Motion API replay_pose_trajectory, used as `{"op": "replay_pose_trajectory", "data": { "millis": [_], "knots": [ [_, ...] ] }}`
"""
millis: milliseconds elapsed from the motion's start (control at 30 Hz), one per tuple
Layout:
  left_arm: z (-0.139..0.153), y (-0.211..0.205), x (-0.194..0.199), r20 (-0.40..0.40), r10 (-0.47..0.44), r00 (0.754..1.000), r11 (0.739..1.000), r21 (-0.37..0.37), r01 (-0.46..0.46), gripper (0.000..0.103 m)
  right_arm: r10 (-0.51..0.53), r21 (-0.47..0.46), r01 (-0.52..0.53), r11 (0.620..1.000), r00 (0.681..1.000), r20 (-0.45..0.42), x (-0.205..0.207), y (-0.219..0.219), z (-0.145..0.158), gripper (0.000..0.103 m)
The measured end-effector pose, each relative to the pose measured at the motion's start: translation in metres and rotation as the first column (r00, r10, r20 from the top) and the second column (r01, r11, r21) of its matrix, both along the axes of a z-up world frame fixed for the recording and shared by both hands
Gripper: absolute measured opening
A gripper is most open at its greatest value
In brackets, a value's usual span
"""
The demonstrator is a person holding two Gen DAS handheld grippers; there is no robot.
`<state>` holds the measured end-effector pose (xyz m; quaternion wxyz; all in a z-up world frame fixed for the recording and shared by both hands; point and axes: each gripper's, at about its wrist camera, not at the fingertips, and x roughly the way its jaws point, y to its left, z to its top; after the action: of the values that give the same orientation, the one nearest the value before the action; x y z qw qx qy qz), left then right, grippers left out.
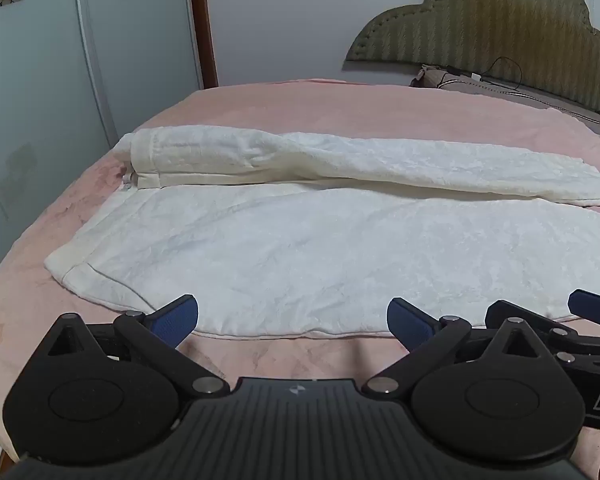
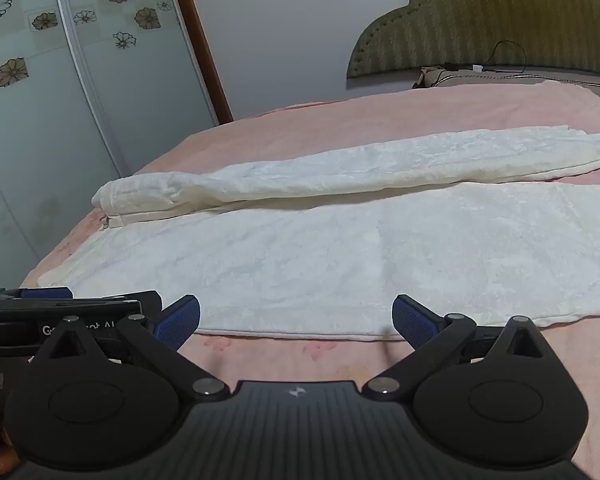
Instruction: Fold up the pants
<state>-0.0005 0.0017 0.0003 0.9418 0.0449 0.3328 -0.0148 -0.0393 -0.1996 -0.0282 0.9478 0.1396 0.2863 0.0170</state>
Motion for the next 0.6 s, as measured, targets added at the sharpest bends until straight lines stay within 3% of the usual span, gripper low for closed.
{"op": "replay_pose_trajectory", "data": {
  "millis": [33, 600],
  "knots": [
    [-0.0005, -0.0021, 0.0006, -0.009, 0.002, 1.000, 1.000, 0.026, -0.002, 0.102, -0.001, -0.002, 0.001, 1.000, 1.000, 0.000, 0.0002, -0.0006, 0.0002, 0.103],
    [-0.0052, 0.0004, -0.0017, -0.012, 0.009, 1.000, 1.000, 0.010, -0.009, 0.102, -0.004, -0.010, 0.004, 1.000, 1.000, 0.000, -0.0008, -0.0012, -0.0013, 0.103]
  ]
}}
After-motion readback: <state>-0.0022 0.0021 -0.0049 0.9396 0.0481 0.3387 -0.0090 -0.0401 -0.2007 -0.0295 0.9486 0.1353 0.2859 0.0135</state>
